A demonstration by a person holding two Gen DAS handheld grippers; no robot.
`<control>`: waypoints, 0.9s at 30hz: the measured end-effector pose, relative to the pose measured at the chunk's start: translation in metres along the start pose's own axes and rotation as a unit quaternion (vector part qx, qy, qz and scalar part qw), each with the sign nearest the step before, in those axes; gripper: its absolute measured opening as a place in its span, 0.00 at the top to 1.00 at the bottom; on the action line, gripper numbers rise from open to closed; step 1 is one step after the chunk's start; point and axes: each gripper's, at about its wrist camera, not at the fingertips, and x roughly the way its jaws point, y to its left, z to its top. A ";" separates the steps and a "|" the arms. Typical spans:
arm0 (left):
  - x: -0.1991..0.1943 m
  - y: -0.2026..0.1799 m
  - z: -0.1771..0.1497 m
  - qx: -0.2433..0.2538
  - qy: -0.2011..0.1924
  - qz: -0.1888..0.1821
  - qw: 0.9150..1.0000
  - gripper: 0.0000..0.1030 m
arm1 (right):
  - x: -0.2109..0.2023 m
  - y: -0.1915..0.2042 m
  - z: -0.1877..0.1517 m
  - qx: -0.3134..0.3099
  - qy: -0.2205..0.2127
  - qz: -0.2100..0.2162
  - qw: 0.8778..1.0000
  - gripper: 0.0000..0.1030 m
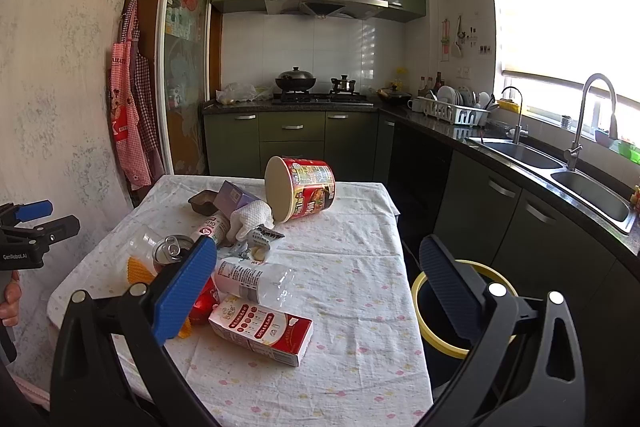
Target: Collect trash
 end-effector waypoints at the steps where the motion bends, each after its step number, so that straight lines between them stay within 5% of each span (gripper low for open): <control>1: 0.000 0.000 0.000 0.000 0.000 0.000 1.000 0.04 | 0.000 0.000 -0.001 0.000 0.000 0.000 1.000 0.06; 27: 0.005 -0.001 -0.002 0.001 0.005 0.001 1.000 0.04 | 0.007 -0.003 -0.008 0.003 0.005 0.000 1.000 0.06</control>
